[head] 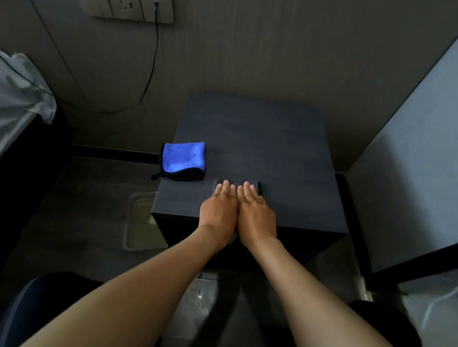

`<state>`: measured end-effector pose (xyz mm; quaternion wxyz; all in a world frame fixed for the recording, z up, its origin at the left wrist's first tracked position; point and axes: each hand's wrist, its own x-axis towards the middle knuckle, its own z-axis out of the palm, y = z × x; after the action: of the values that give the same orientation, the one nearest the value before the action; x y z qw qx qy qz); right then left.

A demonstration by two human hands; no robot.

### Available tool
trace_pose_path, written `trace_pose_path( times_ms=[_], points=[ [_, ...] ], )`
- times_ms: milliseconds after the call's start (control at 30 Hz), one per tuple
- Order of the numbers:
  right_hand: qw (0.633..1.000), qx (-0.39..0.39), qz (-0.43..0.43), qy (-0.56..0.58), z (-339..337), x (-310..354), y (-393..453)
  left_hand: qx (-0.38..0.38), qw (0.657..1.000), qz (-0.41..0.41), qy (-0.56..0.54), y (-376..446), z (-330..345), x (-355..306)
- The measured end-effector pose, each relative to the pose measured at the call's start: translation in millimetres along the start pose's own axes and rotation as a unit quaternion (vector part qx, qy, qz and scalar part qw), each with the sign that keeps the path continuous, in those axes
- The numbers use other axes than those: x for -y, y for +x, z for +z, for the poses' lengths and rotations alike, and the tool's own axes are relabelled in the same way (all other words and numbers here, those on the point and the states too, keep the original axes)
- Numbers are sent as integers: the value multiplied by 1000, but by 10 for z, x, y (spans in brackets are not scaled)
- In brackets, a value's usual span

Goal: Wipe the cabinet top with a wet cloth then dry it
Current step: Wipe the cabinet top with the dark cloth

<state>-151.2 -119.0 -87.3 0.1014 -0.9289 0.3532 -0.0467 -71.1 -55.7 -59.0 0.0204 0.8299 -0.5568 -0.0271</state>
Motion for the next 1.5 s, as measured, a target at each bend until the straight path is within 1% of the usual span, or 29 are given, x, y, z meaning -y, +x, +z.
trace_pose_path(
  times_ms=[133,233,300,567,667,733,767,900,1100,1200,1300,1500],
  points=[
    [1000,-22,-3,-5,28,44,-220,-12,1000,-5,-26,-180,15,-33],
    [999,-40,12,7,63,108,-336,-11,999,-6,-32,-278,27,-37],
    [999,-38,19,-5,92,127,-389,-9,999,-1,-32,-350,27,-39],
    [998,-48,26,9,83,379,-454,35,999,0,10,-515,46,126],
    [999,-46,24,7,62,561,-398,24,999,-17,24,-570,37,298],
    [1000,5,-1,12,90,701,-348,10,999,-31,28,-620,-4,434],
    [1000,14,-13,13,101,772,-324,6,999,-35,32,-649,-41,499],
    [999,10,-31,10,119,1067,-243,-9,997,-56,50,-733,-130,765],
    [999,1,-39,18,104,1346,-150,16,993,-97,68,-791,-185,1045],
    [999,0,-44,27,122,1416,-125,33,991,-109,66,-806,-178,1107],
    [998,6,-53,40,136,1384,-129,24,990,-114,81,-811,-198,1054],
    [996,13,-66,63,160,1281,-141,34,989,-113,94,-763,-174,991]
  ],
)
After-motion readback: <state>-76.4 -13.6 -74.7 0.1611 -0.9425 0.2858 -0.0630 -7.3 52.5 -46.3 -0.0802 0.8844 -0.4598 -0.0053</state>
